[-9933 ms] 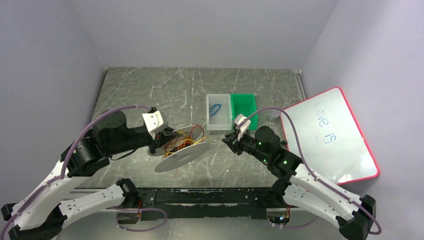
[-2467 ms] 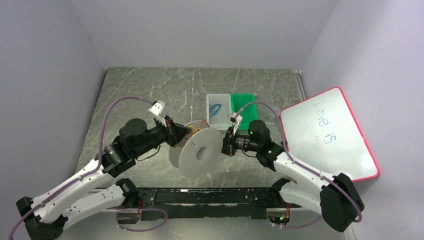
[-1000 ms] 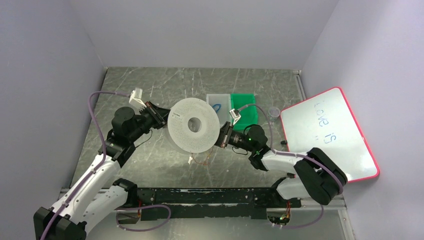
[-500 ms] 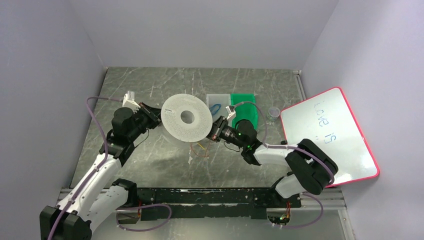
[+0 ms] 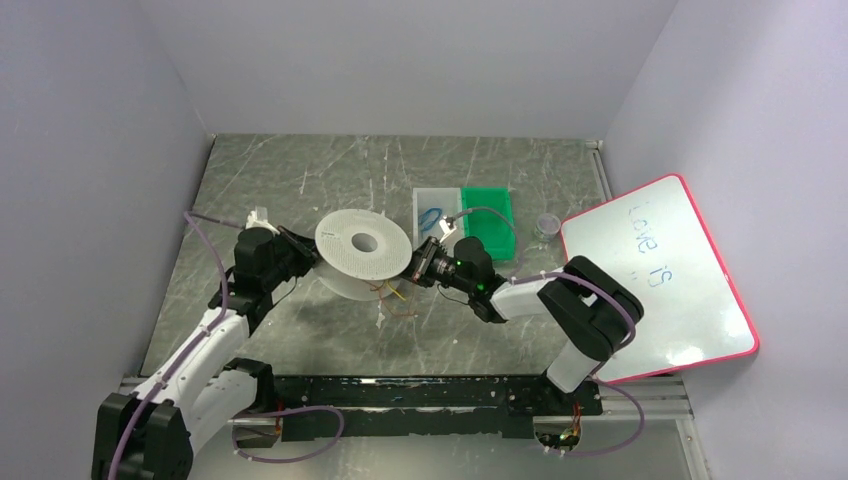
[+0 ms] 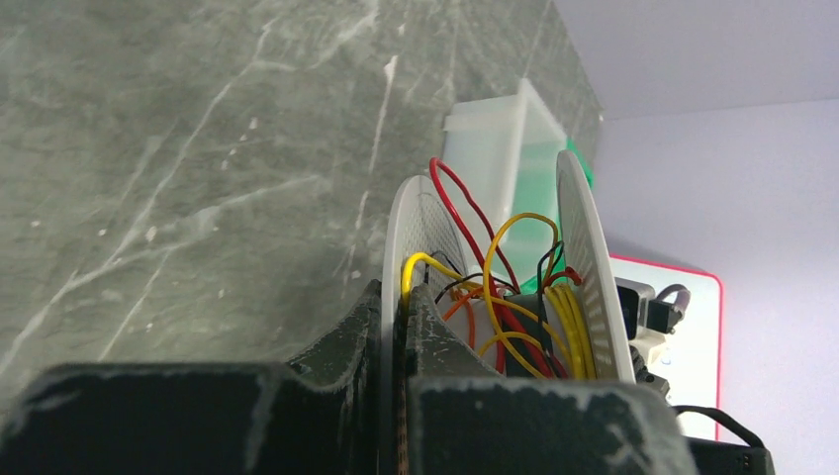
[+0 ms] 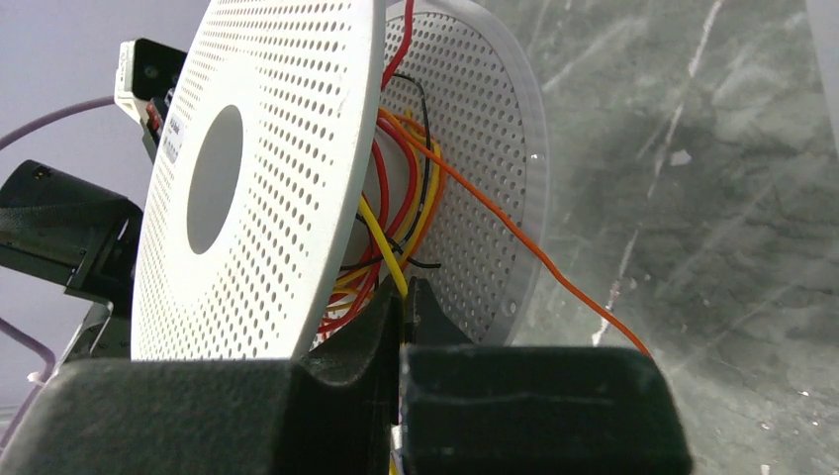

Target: Wrap the cables

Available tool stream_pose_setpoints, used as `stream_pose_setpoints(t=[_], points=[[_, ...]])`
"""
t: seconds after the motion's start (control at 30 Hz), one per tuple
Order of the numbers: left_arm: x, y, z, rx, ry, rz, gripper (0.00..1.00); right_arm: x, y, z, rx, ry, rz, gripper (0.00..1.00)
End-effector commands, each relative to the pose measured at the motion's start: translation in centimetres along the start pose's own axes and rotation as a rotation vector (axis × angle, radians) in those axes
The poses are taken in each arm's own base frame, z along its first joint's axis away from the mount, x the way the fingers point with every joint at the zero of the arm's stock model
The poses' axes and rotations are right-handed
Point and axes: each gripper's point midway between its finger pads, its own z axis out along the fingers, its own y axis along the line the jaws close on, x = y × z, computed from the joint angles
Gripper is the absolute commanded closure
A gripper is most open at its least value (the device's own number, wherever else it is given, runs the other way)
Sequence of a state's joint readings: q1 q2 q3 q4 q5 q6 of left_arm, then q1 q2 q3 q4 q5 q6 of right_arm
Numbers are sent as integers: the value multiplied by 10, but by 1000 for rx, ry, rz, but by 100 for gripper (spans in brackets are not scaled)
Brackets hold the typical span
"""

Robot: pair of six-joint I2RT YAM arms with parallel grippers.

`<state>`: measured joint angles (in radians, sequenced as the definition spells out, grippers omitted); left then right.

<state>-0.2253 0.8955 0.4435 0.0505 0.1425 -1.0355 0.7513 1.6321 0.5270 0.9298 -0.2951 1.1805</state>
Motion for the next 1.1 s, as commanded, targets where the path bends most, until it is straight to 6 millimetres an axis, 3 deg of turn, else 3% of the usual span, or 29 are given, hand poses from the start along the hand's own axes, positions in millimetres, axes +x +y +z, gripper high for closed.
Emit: stream_pose_setpoints(t=[0.0,0.53,1.07], points=[[26,19,1,-5,97,64,93,16,15,9,-69,55,-87,100],[54,55,22,-72,215,33,93,32,-20,23,7,99,-77,100],[73,80,31,-161,321,-10,74,37,-35,36,44,122,-36,100]])
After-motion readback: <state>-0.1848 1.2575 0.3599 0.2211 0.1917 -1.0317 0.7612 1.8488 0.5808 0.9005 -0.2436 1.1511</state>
